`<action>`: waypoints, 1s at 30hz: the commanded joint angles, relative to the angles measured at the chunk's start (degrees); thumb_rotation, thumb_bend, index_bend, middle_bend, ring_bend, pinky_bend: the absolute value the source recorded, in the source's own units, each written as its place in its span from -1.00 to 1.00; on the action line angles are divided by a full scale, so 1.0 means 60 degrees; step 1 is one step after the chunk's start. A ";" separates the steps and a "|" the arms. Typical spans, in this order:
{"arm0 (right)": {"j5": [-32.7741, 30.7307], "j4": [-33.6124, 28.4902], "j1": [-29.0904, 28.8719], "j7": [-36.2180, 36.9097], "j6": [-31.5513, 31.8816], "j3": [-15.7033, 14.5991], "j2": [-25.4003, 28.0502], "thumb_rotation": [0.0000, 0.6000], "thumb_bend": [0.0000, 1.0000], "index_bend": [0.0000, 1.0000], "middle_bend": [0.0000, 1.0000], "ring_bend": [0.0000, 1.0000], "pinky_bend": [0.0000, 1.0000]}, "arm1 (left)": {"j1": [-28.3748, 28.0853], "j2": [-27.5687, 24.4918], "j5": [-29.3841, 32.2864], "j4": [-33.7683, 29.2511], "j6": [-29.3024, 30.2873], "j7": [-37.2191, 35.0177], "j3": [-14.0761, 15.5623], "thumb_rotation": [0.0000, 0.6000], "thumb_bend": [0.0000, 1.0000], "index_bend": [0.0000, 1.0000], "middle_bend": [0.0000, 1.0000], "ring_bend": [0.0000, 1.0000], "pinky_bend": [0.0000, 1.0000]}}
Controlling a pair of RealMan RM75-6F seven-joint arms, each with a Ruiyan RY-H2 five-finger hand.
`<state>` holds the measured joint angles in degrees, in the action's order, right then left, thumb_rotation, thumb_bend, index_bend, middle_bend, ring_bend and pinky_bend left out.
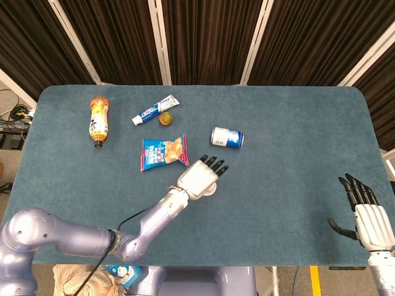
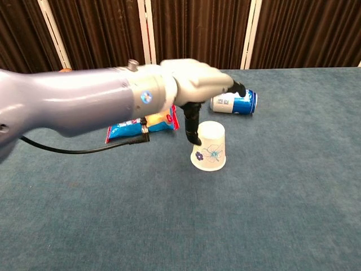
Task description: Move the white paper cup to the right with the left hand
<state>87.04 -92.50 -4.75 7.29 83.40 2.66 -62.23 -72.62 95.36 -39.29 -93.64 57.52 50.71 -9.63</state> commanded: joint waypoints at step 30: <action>0.0088 0.0099 0.0062 -0.1157 0.0182 -0.0040 -0.0304 1.00 -0.53 -1.00 -1.00 -1.00 -0.82 | 0.8921 -0.4705 -0.7168 -0.0793 0.7493 -0.5527 0.4917 1.00 -0.94 -1.00 -1.00 -1.00 -1.00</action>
<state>87.54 -91.93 -4.39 0.37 84.47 2.43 -64.03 -21.34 67.43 -81.10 -101.73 100.83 19.90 19.94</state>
